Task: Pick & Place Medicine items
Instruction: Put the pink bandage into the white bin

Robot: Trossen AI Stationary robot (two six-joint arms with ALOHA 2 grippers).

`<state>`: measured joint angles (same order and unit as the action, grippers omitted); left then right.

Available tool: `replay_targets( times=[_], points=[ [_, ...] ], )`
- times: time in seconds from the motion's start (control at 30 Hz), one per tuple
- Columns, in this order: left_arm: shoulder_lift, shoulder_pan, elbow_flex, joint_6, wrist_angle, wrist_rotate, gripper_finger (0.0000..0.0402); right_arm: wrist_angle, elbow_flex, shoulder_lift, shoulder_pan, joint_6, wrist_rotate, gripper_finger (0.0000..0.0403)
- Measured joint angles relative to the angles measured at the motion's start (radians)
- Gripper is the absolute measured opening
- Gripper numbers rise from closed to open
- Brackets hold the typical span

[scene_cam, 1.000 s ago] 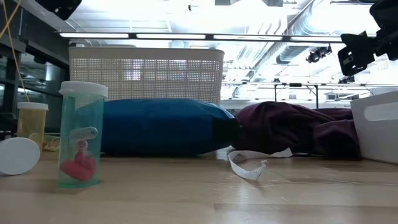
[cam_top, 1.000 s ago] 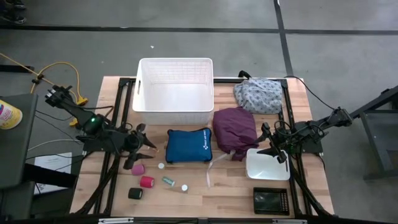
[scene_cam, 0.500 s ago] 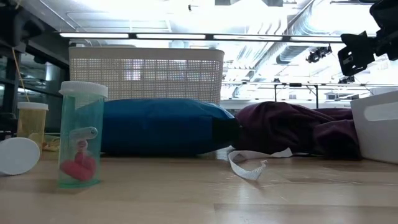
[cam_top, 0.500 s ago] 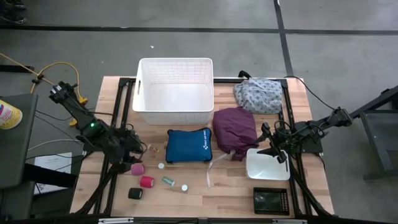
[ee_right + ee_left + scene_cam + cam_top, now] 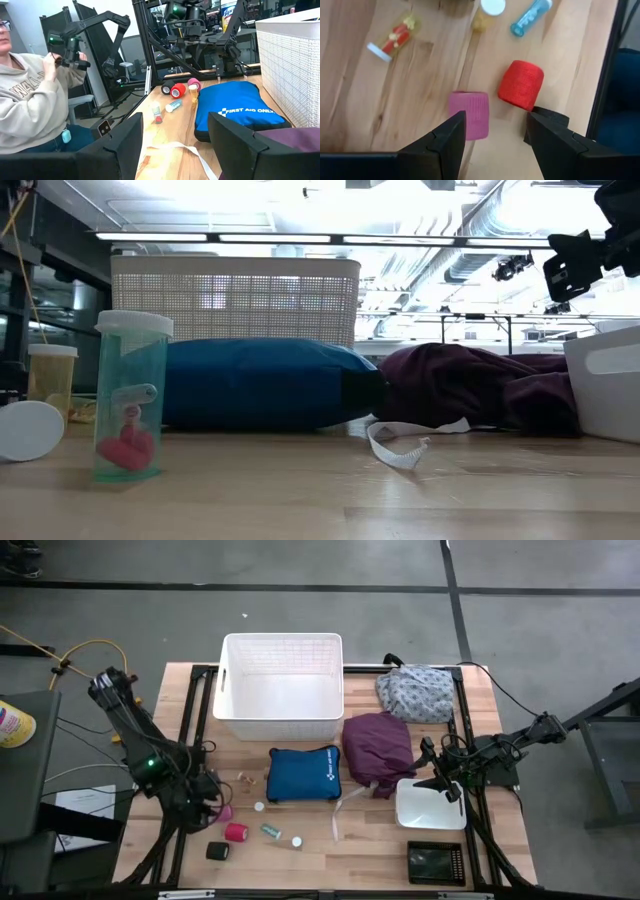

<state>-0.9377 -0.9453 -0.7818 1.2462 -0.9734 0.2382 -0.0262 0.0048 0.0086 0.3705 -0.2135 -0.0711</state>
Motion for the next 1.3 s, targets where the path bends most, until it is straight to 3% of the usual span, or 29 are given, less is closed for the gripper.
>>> replay_targets(
  times=[0.8, 1.3],
  points=[
    [-0.215, 0.0, -0.001, 0.09, -0.006, -0.043, 0.0201, 0.0, 0.0, 0.0, 0.0, 0.0, 0.0, 0.021],
    [-0.29, -0.03, -0.001, -0.046, 0.069, -0.048, 0.0201, 0.0, 0.0, 0.0, 0.0, 0.0, 0.0, 0.021]
  ],
)
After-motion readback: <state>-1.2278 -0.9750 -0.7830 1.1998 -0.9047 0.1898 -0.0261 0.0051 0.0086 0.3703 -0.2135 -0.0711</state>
